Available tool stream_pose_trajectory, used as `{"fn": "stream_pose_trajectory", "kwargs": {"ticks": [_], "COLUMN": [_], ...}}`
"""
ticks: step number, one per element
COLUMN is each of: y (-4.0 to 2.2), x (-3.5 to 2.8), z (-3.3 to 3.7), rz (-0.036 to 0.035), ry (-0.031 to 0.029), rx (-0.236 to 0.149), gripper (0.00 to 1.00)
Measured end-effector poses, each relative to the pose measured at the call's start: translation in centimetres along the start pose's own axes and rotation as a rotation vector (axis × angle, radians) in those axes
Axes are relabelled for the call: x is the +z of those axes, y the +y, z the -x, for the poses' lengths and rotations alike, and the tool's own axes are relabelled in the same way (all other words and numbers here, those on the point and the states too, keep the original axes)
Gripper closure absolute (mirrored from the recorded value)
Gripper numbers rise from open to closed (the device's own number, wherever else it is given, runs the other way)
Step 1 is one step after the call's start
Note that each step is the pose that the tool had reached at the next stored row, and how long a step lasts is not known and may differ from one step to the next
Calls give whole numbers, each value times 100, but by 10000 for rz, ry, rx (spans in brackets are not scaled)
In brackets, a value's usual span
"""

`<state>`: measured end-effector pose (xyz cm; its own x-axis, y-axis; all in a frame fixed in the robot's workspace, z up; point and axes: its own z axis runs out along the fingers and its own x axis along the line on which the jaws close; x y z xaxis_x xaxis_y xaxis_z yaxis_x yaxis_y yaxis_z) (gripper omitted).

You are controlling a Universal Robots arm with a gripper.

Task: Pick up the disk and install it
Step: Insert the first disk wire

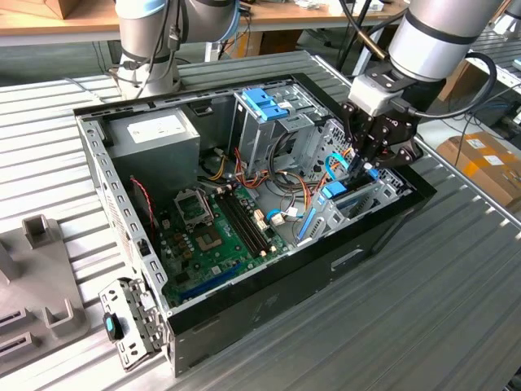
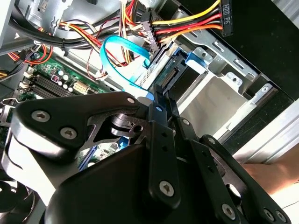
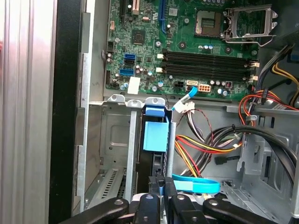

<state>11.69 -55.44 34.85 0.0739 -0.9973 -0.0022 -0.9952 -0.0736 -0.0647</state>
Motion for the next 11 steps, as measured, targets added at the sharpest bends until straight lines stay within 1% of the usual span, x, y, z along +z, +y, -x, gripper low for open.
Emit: {"fn": "stream_pose_trajectory", "kwargs": {"ticks": [11], "y": [10], "x": [6], "z": [-2], "rz": [-2], "ry": [0], "rx": [0], "gripper": [84]}}
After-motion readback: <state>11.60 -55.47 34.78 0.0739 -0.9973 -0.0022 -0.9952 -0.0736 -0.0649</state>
